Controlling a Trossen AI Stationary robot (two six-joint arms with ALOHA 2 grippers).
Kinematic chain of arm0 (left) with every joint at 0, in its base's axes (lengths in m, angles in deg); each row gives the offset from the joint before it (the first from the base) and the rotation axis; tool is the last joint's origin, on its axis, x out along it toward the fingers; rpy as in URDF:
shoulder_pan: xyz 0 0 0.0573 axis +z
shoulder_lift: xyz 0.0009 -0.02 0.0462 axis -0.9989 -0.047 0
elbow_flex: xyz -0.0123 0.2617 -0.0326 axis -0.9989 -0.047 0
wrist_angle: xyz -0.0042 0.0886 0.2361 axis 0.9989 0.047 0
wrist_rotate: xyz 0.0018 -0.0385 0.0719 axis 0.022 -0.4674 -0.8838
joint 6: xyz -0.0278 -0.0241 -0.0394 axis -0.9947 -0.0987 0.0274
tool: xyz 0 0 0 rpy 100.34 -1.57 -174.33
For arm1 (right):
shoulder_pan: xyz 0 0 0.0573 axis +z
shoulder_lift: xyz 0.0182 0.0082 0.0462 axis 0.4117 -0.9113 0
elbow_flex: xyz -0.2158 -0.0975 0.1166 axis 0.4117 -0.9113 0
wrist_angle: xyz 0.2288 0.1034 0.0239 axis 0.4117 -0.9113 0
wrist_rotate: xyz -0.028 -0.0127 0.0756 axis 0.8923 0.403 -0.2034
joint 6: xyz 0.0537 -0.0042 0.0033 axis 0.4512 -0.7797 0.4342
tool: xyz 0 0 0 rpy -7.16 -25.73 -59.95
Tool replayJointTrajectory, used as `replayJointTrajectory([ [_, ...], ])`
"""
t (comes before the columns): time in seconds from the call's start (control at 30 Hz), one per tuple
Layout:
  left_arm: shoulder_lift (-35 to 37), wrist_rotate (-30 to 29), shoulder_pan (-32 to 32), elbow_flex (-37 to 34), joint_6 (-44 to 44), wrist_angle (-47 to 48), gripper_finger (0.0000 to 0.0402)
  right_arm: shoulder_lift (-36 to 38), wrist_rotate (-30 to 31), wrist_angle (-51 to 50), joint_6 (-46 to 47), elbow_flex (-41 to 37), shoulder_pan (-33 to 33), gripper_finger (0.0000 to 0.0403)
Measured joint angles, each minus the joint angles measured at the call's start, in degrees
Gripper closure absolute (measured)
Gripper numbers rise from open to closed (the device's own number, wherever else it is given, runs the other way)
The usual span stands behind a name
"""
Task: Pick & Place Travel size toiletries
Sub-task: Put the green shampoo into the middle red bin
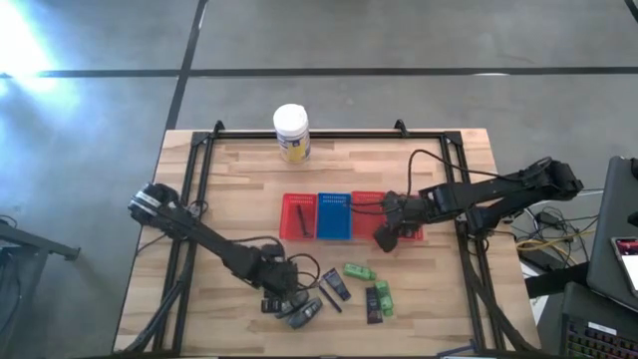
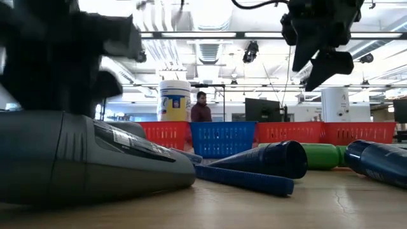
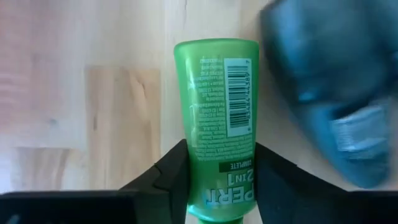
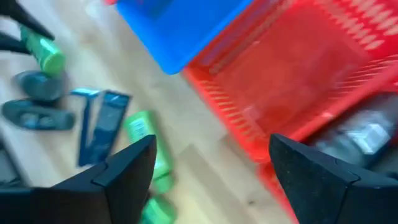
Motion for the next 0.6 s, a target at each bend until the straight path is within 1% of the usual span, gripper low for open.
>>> replayJointTrajectory([
  [0.17, 7.0, -6.47, 0.4, 0.09, -0.83, 0.34, 0.026, 0.0, -3.95, 5.35, -0.16, 0.0, -0.02, 0.0114],
  [0.27, 11.1, -11.17, 1.62, 0.11, -0.08, -1.41, 0.026, -0.06, -5.99, 12.95, 0.07, 0.0, -0.02, 0.012],
  [0.37, 13.43, -14.48, 3.49, 0.13, 2.43, -4.33, 0.026, -0.07, -7.26, 20.74, 1.14, 0.0, -0.04, 0.0122],
  [0.47, 14.62, -16.07, 5.84, 0.17, 5.94, -8.38, 0.026, -0.34, -7.61, 26.03, 2.56, 0.02, -0.04, 0.0116],
  [0.6, 14.59, -16.25, 9.11, 0.31, 10.45, -13.37, 0.026, -0.4, -7.66, 27.48, 5.3, 0.0, -0.07, 0.0104],
])
